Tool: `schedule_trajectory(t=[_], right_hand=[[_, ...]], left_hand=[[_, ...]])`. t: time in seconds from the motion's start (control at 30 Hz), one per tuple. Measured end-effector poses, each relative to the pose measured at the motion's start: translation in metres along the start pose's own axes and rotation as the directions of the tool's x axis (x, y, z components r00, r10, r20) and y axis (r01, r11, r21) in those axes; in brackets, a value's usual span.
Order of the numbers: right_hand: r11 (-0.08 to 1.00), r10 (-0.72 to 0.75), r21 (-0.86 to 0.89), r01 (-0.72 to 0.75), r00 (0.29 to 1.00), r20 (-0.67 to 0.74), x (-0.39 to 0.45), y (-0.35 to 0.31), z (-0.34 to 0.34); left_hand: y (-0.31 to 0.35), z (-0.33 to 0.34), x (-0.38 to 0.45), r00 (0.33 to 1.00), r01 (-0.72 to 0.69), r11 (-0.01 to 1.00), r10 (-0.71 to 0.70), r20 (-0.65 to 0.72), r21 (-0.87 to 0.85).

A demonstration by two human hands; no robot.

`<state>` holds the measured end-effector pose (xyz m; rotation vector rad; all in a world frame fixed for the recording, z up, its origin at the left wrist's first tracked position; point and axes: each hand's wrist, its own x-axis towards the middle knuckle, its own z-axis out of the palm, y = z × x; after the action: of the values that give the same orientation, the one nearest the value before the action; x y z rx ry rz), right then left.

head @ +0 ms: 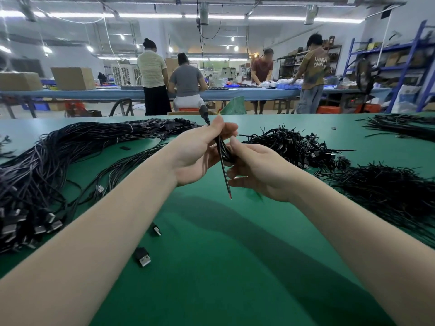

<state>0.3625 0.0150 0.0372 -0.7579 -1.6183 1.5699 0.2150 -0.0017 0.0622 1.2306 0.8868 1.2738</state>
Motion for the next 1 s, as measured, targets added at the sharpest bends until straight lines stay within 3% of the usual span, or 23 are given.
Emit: schedule_trajectory(t=[0.1, 0.23, 0.37, 0.43, 0.5, 0.57, 0.6, 0.67, 0.73, 0.77, 0.87, 0.93, 1.0], right_hand=[[0.960, -0.054, -0.272, 0.064, 0.998, 0.044, -0.003, -0.002, 0.004], [0.696, -0.205, -0.701, 0.153, 0.979, 0.009, -0.001, 0.001, 0.016], [0.554, -0.297, -0.818, 0.151, 0.955, -0.024, 0.003, 0.010, 0.021], [0.594, -0.294, -0.795, 0.122, 0.953, -0.073, 0.005, 0.015, 0.019], [0.652, -0.246, -0.755, 0.073, 0.962, -0.119, 0.006, 0.020, 0.014], [0.607, -0.200, -0.795, -0.013, 0.965, -0.168, 0.007, 0.022, 0.003], [0.555, -0.186, -0.830, -0.053, 0.965, -0.187, 0.008, 0.023, -0.002], [0.454, -0.160, -0.887, -0.085, 0.972, -0.175, 0.010, 0.021, -0.011], [0.355, -0.122, -0.931, -0.089, 0.983, -0.140, 0.012, 0.017, -0.016], [0.290, -0.099, -0.953, -0.088, 0.988, -0.121, 0.012, 0.015, -0.018], [0.126, -0.002, -0.992, 0.013, 1.000, 0.013, 0.004, 0.008, -0.026], [0.112, 0.073, -0.991, 0.078, 0.994, 0.087, -0.008, 0.003, -0.036], [0.102, 0.137, -0.991, 0.088, 0.985, 0.102, -0.022, 0.001, -0.047]], left_hand=[[-0.003, 0.001, -0.001, 0.999, -0.021, 0.986, 0.027, -0.036, 0.168], [-0.011, 0.003, 0.000, 0.994, -0.033, 0.945, 0.066, -0.091, 0.326], [-0.018, 0.006, 0.002, 0.991, 0.010, 0.965, 0.026, -0.132, 0.264], [-0.022, 0.009, 0.002, 0.989, 0.034, 0.983, -0.007, -0.150, 0.178], [-0.028, 0.011, 0.002, 0.985, 0.075, 0.969, -0.035, -0.169, 0.236], [-0.037, 0.014, 0.001, 0.974, 0.070, 0.913, 0.025, -0.227, 0.402], [-0.042, 0.014, 0.001, 0.953, 0.025, 0.857, 0.136, -0.272, 0.515], [-0.054, 0.011, 0.000, 0.842, -0.084, 0.700, 0.430, -0.324, 0.709], [-0.065, 0.010, -0.005, 0.730, -0.152, 0.485, 0.642, -0.233, 0.861], [-0.072, 0.007, -0.005, 0.702, -0.142, 0.319, 0.700, -0.132, 0.937], [-0.086, 0.004, -0.008, 0.767, -0.042, -0.225, 0.617, 0.176, 0.973], [-0.086, 0.005, -0.009, 0.743, -0.095, -0.421, 0.574, 0.346, 0.902], [-0.086, 0.012, -0.012, 0.690, -0.144, -0.535, 0.549, 0.472, 0.832]])
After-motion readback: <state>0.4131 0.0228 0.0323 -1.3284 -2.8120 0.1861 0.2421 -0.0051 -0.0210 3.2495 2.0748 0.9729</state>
